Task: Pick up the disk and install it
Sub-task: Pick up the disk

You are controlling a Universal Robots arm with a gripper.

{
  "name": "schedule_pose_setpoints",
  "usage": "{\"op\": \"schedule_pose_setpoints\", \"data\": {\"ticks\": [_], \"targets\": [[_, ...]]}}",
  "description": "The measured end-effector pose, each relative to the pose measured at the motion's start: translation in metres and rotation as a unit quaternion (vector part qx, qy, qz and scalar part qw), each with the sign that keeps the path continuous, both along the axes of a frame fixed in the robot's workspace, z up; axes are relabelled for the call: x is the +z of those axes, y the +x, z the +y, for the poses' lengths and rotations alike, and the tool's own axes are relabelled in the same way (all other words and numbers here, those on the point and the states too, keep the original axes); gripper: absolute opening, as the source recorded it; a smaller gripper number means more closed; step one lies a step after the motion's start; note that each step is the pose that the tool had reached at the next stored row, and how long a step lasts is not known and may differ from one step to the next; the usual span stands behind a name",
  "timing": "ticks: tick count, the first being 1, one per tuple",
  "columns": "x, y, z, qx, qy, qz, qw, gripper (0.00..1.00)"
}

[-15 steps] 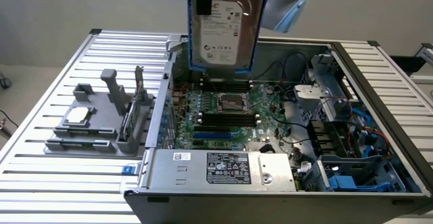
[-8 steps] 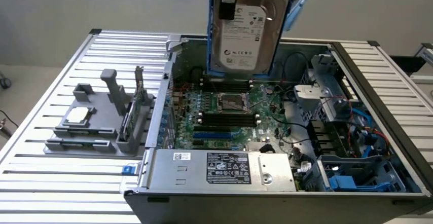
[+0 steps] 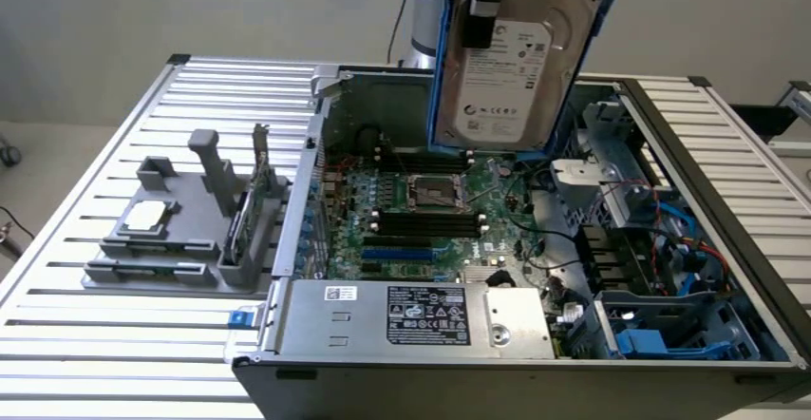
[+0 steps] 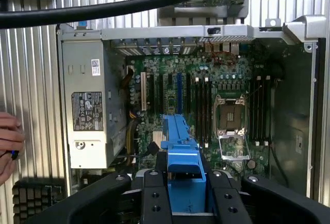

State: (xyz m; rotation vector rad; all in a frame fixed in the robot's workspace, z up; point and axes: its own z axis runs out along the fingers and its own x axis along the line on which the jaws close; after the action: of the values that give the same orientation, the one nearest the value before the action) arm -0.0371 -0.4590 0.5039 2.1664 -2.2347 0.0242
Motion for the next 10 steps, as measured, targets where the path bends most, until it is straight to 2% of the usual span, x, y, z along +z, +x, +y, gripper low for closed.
{"op": "schedule_pose_setpoints", "data": {"ticks": [10], "targets": [[0.0005, 0.044, -0.0199, 0.000, 0.0000, 0.0013, 1.0000, 0.32]]}}
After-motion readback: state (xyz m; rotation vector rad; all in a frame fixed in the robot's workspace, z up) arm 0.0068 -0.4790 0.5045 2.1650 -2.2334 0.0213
